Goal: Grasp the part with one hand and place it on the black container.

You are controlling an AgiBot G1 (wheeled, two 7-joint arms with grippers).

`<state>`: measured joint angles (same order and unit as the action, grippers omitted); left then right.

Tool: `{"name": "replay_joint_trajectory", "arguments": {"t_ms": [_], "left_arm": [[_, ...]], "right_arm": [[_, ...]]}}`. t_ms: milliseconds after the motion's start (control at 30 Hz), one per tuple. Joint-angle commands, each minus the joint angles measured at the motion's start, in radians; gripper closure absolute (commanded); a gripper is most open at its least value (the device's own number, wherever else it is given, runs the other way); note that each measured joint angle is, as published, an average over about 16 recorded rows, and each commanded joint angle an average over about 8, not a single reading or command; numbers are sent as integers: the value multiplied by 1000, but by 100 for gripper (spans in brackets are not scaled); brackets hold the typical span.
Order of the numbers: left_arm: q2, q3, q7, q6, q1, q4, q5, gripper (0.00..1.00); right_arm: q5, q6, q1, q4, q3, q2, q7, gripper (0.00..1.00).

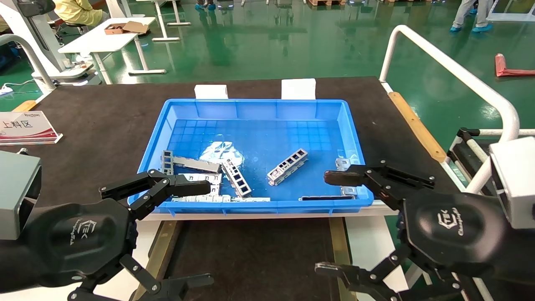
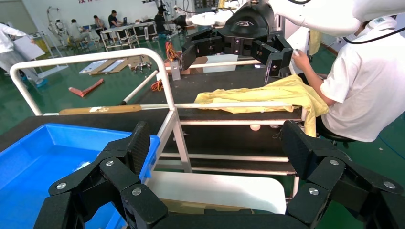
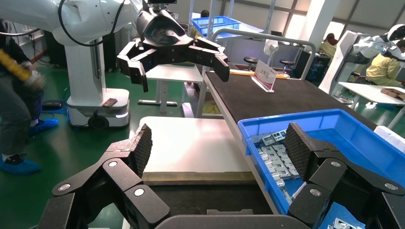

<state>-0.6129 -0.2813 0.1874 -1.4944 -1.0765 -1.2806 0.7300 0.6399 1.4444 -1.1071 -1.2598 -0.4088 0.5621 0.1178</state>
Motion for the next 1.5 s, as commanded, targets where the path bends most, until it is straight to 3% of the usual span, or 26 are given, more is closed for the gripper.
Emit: {"name": "replay_joint_trajectory", "arguments": {"t_ms": [33, 400, 733, 1100, 1500], "left_arm": [[0, 0, 0, 0, 0, 0, 0, 0], [-5, -2, -14, 19, -4, 0, 22, 0], [-54, -31, -30, 104, -37, -17, 121, 0], [-191, -111, -19, 254, -101, 31, 297, 0], [-402, -208, -39, 444, -218, 240, 509, 0]], "right_arm": [[0, 0, 0, 0, 0, 0, 0, 0], [0, 0, 0, 0, 0, 0, 0, 0], [0, 0, 0, 0, 0, 0, 0, 0], [0, 0, 0, 0, 0, 0, 0, 0], [0, 0, 0, 0, 0, 0, 0, 0]]}}
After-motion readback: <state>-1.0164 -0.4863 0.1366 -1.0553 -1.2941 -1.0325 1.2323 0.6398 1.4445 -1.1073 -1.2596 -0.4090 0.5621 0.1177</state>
